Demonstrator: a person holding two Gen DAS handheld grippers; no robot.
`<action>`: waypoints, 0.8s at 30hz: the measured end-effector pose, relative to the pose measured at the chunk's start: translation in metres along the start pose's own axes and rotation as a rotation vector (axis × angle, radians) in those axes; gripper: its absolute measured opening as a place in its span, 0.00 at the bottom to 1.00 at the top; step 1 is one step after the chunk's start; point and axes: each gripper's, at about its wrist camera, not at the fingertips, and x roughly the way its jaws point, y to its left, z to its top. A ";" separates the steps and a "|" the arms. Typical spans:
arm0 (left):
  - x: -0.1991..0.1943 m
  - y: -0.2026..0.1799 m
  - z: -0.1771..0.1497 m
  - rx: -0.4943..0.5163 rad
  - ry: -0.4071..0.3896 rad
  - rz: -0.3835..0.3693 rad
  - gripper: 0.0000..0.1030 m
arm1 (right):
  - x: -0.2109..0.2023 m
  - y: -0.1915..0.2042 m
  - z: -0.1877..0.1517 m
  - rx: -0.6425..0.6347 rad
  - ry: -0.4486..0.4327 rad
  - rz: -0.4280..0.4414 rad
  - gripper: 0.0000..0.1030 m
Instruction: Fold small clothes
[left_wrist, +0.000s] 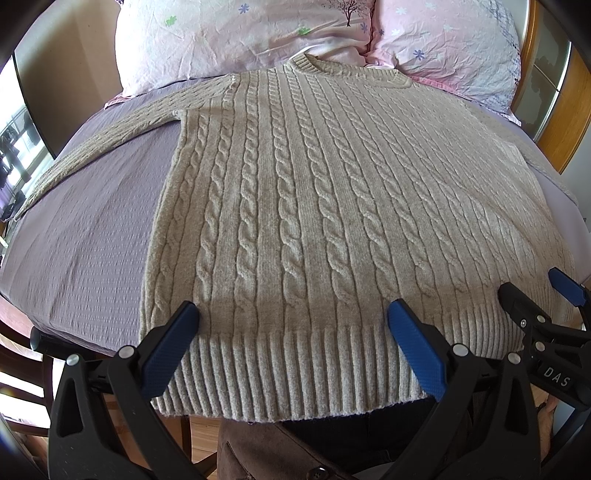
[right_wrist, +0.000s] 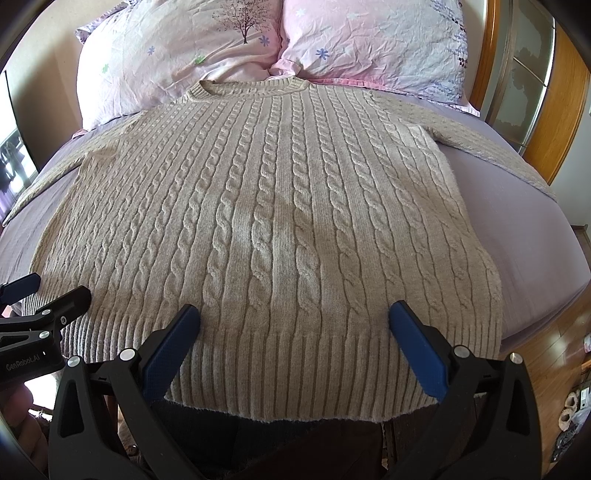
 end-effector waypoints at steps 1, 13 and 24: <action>0.000 0.000 0.001 0.000 -0.002 0.000 0.98 | 0.000 0.000 0.000 -0.002 -0.002 0.001 0.99; -0.002 0.008 0.006 0.005 -0.058 -0.054 0.98 | -0.006 -0.111 0.055 0.176 -0.169 0.089 0.99; -0.004 0.053 0.035 -0.155 -0.224 -0.321 0.98 | 0.066 -0.406 0.124 1.020 -0.097 -0.077 0.48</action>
